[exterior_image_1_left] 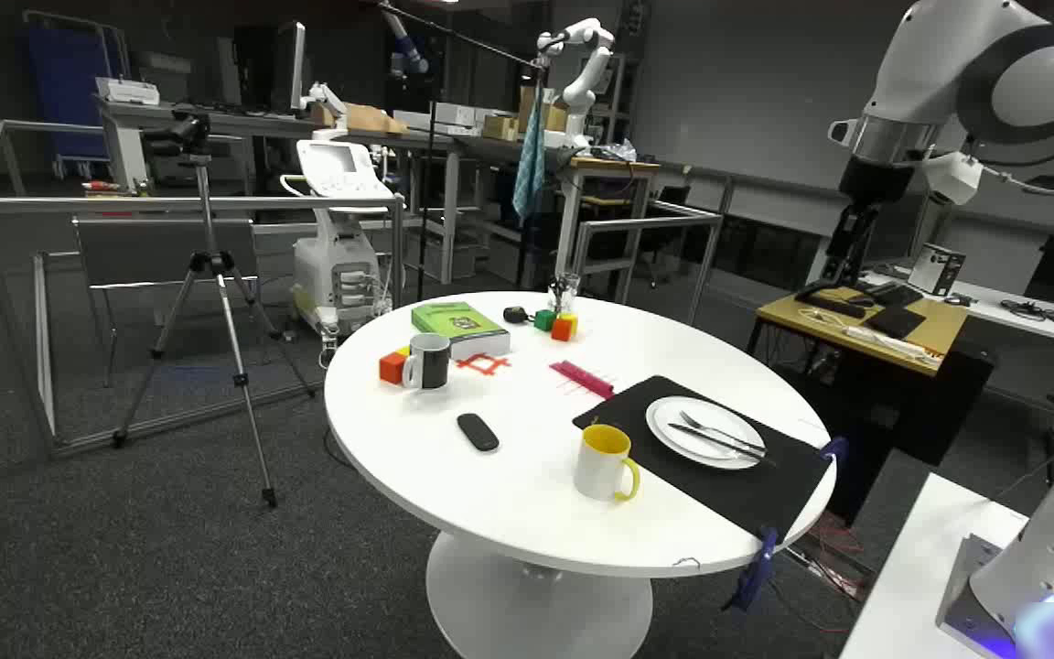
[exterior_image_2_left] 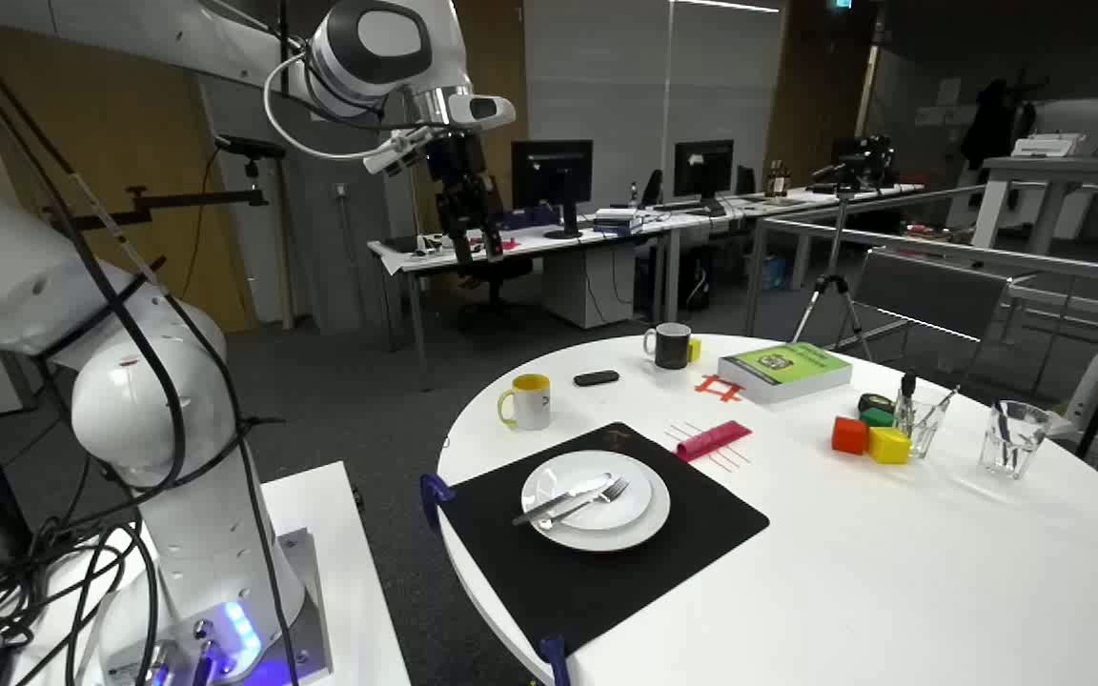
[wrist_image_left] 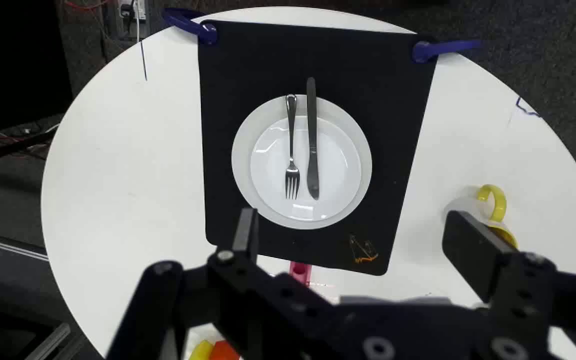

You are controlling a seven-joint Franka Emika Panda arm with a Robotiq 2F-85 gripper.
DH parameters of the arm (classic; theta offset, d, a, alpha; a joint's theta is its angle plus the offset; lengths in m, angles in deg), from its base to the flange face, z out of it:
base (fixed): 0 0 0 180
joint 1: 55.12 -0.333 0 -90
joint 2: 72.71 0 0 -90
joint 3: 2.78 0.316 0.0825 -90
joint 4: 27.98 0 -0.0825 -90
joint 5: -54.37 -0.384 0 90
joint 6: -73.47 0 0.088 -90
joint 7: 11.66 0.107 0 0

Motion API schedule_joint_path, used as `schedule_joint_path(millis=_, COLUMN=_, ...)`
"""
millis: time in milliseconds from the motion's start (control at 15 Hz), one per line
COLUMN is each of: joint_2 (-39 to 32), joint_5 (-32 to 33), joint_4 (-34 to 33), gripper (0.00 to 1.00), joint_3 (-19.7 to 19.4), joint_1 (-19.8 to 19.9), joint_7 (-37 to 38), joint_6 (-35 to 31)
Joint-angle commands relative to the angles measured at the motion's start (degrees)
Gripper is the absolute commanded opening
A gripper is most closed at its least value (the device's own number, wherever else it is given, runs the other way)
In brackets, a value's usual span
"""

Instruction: Move the yellow mug to the right

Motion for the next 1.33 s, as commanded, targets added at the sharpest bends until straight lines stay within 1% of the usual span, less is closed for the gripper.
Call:
schedule_joint_path(millis=0, joint_2=-0.2, joint_5=0.7, joint_4=-0.2, gripper=1.0, joint_3=-1.0, joint_1=-1.3, joint_7=0.6, joint_6=0.2)
schedule_joint_path(millis=333, joint_2=-0.2, joint_5=0.7, joint_4=-0.2, gripper=1.0, joint_3=-1.0, joint_1=-1.3, joint_7=0.6, joint_6=0.2)
schedule_joint_path(millis=533, joint_2=-2.4, joint_5=1.0, joint_4=-1.5, gripper=1.0, joint_3=-0.1, joint_1=-1.4, joint_7=1.1, joint_6=0.6)
schedule_joint_path(millis=1267, joint_2=-14.3, joint_5=0.8, joint_4=-7.5, gripper=1.0, joint_3=2.0, joint_1=-5.3, joint_7=0.9, joint_6=-0.3)
